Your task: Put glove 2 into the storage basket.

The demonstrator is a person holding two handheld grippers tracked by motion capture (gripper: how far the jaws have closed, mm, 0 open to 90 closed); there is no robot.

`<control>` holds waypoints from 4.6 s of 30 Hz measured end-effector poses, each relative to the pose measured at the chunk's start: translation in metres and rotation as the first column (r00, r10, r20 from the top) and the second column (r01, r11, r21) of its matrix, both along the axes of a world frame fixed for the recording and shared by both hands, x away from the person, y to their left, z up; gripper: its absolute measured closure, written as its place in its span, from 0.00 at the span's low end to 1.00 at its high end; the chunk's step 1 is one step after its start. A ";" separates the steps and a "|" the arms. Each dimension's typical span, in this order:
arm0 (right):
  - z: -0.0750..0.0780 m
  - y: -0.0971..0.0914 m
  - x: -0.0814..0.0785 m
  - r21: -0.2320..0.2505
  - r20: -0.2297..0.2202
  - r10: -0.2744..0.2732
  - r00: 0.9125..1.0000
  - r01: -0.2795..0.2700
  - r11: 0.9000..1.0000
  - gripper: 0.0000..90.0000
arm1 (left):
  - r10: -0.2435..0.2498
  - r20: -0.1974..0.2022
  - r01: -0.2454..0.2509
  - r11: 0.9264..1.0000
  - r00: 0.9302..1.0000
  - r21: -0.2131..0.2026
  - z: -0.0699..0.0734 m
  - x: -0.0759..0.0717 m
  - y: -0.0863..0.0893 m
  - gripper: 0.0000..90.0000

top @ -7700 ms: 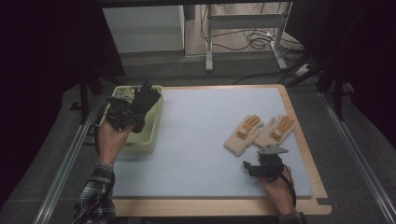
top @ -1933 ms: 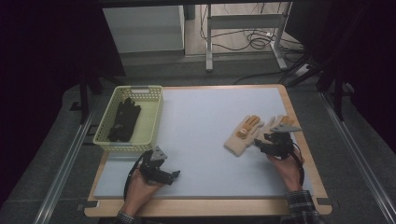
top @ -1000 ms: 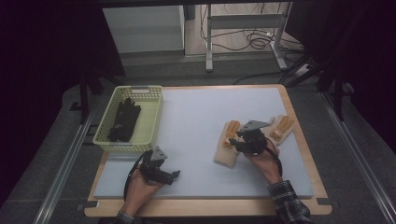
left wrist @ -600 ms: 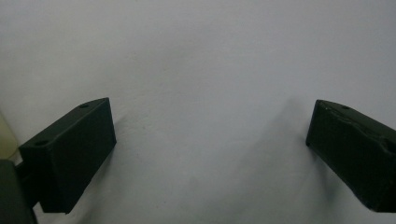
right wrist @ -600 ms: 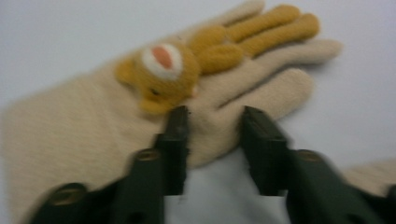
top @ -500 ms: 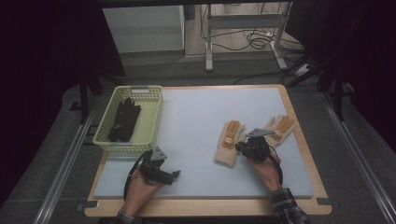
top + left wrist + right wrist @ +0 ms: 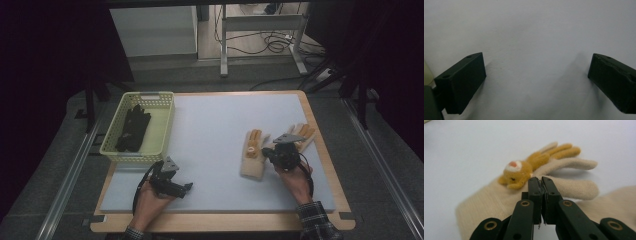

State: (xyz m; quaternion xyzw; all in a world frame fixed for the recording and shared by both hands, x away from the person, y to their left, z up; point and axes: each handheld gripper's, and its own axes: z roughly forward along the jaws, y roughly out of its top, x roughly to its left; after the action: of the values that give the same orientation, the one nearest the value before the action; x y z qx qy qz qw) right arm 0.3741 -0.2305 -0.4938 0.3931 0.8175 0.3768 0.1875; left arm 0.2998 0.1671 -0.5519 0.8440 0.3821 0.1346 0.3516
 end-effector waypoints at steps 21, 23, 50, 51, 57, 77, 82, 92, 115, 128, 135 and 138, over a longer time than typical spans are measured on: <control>0.035 0.060 0.001 -0.062 0.010 0.093 0.996 -0.092 0.994 0.95 | -0.001 0.000 0.001 1.000 1.000 0.001 0.000 0.000 0.000 0.02; 0.034 0.064 0.001 -0.062 0.010 0.100 0.995 -0.100 0.993 0.95 | -0.001 0.001 0.001 1.000 1.000 0.001 0.000 0.000 0.000 0.02; 0.022 0.126 0.000 -0.022 -0.028 0.218 0.976 -0.218 0.976 0.76 | -0.003 0.001 0.003 1.000 1.000 0.002 0.000 0.000 0.000 0.02; 0.017 0.126 0.002 -0.024 -0.038 0.213 0.976 -0.214 0.977 0.73 | -0.001 0.001 0.001 1.000 1.000 0.001 0.000 0.000 0.000 0.02; -0.014 0.134 0.022 -0.057 -0.065 0.174 0.983 -0.177 0.982 0.58 | 0.000 0.000 0.000 1.000 1.000 0.000 0.000 0.000 0.000 0.02; 0.006 0.086 0.012 -0.021 -0.067 0.097 0.993 -0.099 0.995 0.96 | 0.000 0.000 0.000 1.000 1.000 0.000 0.000 0.000 0.000 0.02; -0.001 0.068 0.011 -0.003 -0.067 0.073 0.995 -0.073 0.997 0.78 | 0.000 0.000 0.000 1.000 1.000 0.000 0.000 0.000 0.000 0.02; 0.011 0.020 0.026 -0.029 -0.020 -0.029 0.999 0.028 0.999 0.66 | 0.000 0.000 0.000 1.000 1.000 -0.001 0.000 0.000 0.000 0.02; -0.005 -0.087 0.045 -0.081 -0.002 -0.265 0.964 0.264 0.961 0.48 | -0.002 0.000 0.002 1.000 1.000 0.001 0.000 0.000 0.000 0.02; -0.016 -0.092 0.044 -0.075 -0.017 -0.273 0.962 0.271 0.960 0.68 | 0.000 0.000 0.000 1.000 1.000 -0.002 0.000 0.000 0.000 0.02; 0.012 -0.085 0.029 -0.052 0.020 -0.229 0.973 0.230 0.972 0.68 | -0.001 0.000 0.001 1.000 1.000 0.000 0.000 0.000 0.000 0.02; 0.021 -0.081 0.024 -0.044 0.029 -0.214 0.976 0.215 0.976 0.68 | -0.002 0.000 0.002 1.000 1.000 0.001 0.000 0.000 0.000 0.02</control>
State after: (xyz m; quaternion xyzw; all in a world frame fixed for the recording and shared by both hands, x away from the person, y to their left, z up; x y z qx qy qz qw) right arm 0.3985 -0.3117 -0.4733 0.4700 0.7766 0.3398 0.2460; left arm 0.2998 0.1673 -0.5518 0.8444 0.3814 0.1345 0.3515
